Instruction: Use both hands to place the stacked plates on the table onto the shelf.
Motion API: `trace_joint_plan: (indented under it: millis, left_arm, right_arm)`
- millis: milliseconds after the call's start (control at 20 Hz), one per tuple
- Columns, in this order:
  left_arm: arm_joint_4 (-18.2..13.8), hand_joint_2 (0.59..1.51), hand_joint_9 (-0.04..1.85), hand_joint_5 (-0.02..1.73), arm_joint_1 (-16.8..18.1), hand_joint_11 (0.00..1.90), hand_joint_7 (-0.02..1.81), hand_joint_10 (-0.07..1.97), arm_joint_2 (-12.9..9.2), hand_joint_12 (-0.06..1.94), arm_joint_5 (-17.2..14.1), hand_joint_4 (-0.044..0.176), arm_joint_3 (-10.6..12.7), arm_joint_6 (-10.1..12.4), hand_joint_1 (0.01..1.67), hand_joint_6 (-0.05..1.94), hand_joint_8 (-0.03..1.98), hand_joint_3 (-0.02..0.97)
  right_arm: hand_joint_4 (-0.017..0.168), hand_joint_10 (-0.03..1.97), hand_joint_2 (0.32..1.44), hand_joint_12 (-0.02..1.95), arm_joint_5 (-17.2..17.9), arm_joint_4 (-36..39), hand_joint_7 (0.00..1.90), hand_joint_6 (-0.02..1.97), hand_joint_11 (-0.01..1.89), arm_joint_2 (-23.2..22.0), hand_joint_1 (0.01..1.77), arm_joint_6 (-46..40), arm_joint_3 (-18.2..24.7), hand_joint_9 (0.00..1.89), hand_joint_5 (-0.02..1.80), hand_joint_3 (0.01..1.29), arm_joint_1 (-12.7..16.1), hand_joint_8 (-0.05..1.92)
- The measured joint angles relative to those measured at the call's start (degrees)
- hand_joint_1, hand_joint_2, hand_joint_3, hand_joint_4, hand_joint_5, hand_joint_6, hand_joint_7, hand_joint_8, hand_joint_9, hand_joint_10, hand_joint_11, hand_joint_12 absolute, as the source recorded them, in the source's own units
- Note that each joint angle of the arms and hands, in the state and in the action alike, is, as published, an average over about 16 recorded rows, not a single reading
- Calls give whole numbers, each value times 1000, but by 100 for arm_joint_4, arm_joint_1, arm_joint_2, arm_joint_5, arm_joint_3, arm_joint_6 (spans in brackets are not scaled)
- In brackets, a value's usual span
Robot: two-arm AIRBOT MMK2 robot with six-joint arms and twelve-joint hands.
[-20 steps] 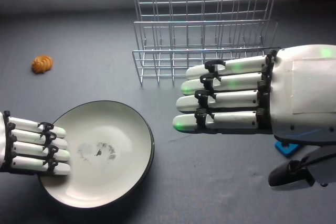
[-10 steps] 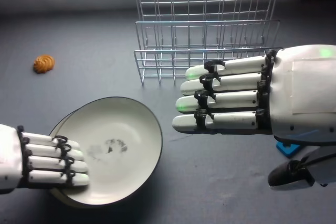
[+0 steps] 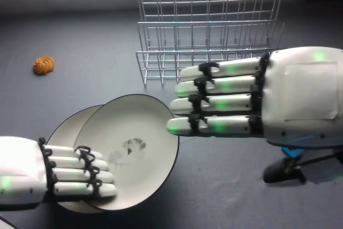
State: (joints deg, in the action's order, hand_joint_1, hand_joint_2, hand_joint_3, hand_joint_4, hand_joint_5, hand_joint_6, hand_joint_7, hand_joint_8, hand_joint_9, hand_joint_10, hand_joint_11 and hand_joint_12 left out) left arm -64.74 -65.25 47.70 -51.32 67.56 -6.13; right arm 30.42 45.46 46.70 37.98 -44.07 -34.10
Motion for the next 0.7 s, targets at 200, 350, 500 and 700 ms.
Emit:
trace_joint_plan:
  millis: [200,350,500,700]
  left_arm:
    - [183,1092,-16,-10,8,14,-14,-21,3,3,100,-6,-203,4,17,-20,-19,15]
    - [294,1093,-16,-11,14,14,-14,-21,5,5,157,-7,-326,7,17,-22,-19,15]
    - [384,1092,-16,-11,20,14,-14,-21,6,4,206,-8,-413,9,17,-25,-19,15]
    - [462,1089,-16,-11,27,13,-14,-21,7,1,252,-8,-481,12,17,-26,-19,15]
  right_arm:
    - [4,5,985,-6,-132,-451,22,18,21,296,899,678,-83,12,21,16,-58,14]
    - [4,5,966,-6,-267,-802,23,18,21,584,953,1197,-195,13,21,16,-117,14]
    - [4,5,948,-6,-380,-1099,23,17,21,903,1019,1619,-335,13,20,16,-170,14]
    - [4,5,935,-6,-515,-1273,23,17,21,1340,1095,1962,-556,12,20,16,-219,14]
